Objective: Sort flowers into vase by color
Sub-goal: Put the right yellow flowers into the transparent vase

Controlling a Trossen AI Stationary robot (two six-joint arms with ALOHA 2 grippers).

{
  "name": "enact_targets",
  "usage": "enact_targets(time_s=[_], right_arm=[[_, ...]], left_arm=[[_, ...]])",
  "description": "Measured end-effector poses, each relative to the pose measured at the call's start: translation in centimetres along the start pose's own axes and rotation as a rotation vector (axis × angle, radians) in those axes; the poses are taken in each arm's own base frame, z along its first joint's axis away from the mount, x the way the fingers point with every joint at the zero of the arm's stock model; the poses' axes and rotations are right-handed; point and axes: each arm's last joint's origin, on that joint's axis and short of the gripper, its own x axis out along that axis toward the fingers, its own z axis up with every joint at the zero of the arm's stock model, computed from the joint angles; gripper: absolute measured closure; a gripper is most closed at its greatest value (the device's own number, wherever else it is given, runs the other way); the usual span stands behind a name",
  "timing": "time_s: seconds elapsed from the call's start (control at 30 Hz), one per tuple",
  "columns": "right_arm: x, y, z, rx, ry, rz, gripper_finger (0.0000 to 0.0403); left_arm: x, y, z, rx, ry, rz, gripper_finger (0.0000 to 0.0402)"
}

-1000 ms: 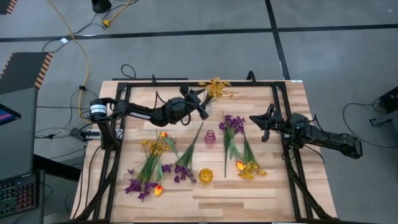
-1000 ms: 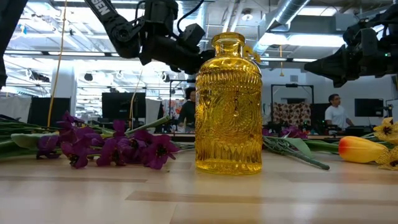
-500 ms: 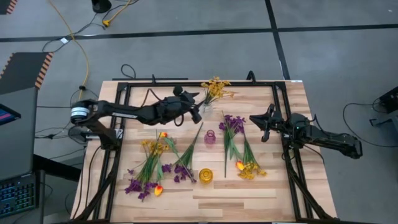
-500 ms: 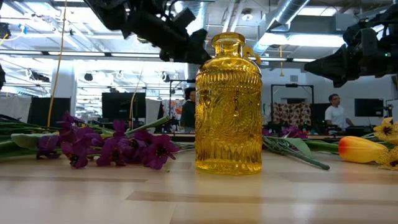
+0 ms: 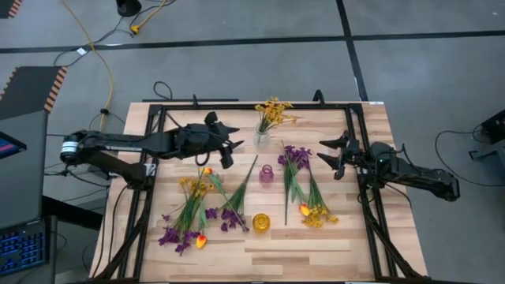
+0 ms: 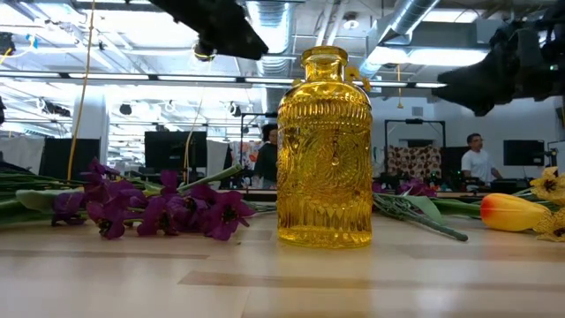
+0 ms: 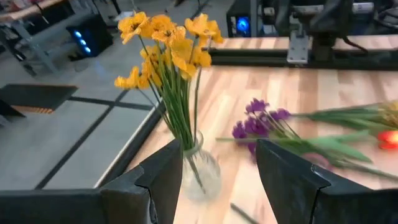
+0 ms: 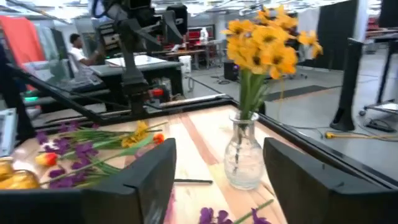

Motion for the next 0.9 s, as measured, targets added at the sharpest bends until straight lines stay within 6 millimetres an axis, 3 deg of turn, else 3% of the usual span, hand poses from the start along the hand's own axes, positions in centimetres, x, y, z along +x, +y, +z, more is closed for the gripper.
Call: enact_targets(time_s=[0.23,0.5,0.9], right_arm=[[-0.7,0.2,1.9,-0.047,0.064,0.039,0.0111],[-0.5,0.6,4.3,-0.026,0.131,0.102,0.011],[2.6,2.3,7.6,-0.069,0.536,0.188,0.011]], left_arm=[[-2.4,0.4,-0.1,-0.014,0.051,-0.013,0.021],[-3.0,0.7,-0.3,-0.022,0.073,-0.013,0.021],[-3.0,0.6,-0.5,-0.05,0.096,-0.011,0.021]])
